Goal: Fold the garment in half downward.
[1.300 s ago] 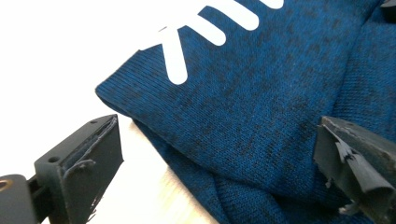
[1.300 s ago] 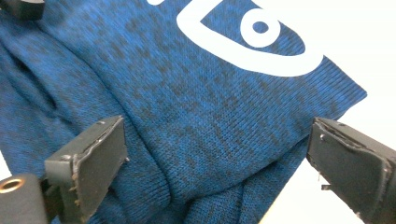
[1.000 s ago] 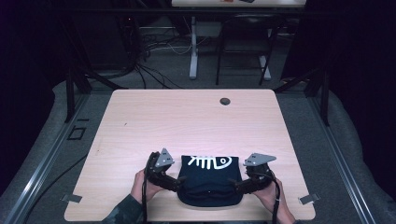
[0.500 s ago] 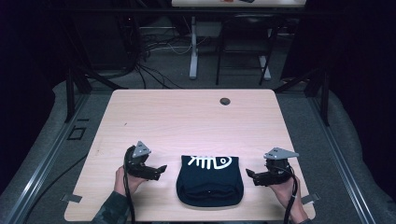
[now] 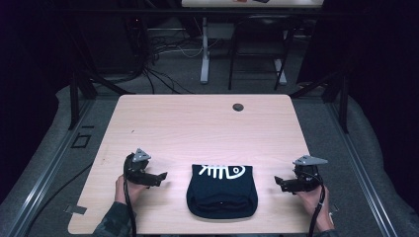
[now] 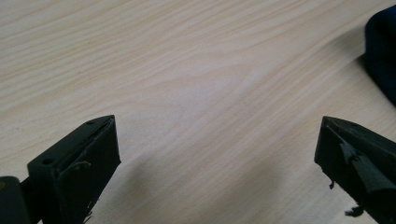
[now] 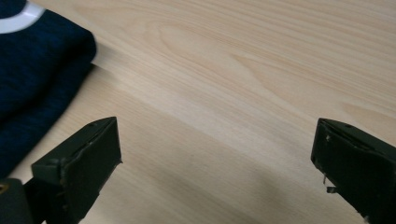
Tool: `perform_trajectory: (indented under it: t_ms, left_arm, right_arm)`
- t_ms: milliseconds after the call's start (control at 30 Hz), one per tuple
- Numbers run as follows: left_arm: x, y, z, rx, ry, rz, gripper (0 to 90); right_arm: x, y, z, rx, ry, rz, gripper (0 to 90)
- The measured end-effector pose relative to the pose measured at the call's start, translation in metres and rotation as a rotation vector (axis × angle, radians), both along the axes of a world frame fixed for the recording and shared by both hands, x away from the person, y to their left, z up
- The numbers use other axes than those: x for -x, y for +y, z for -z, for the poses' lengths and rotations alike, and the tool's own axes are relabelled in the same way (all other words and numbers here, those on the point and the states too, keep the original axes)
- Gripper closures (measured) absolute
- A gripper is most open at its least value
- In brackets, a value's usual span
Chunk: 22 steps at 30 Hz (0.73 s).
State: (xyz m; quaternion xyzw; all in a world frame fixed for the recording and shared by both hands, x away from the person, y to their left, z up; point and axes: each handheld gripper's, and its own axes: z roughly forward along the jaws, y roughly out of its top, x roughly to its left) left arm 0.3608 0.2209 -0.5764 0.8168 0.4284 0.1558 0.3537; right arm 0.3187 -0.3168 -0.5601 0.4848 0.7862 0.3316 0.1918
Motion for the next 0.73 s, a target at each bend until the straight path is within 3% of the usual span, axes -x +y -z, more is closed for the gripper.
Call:
perform_trajectory:
  t_ms: [100,267,433,733]
  left_arm:
    - [-0.003,0.0,0.006,-0.022,0.015,-0.008,0.1]
    - [-0.006,0.003,0.011,-0.031,0.02,-0.023,0.0]
    - [-0.007,0.001,0.013,-0.055,-0.004,-0.012,0.0]
    - [-0.007,0.001,0.015,-0.041,-0.028,-0.026,0.0]
  right_arm:
    - [-0.004,-0.005,0.009,-0.008,0.002,0.02,0.0]
    - [-0.01,-0.01,0.023,0.002,0.043,0.022,0.0]
    - [-0.011,-0.01,0.027,0.022,0.016,0.023,0.0]
    - [-0.012,-0.009,0.028,0.015,0.003,0.022,0.0]
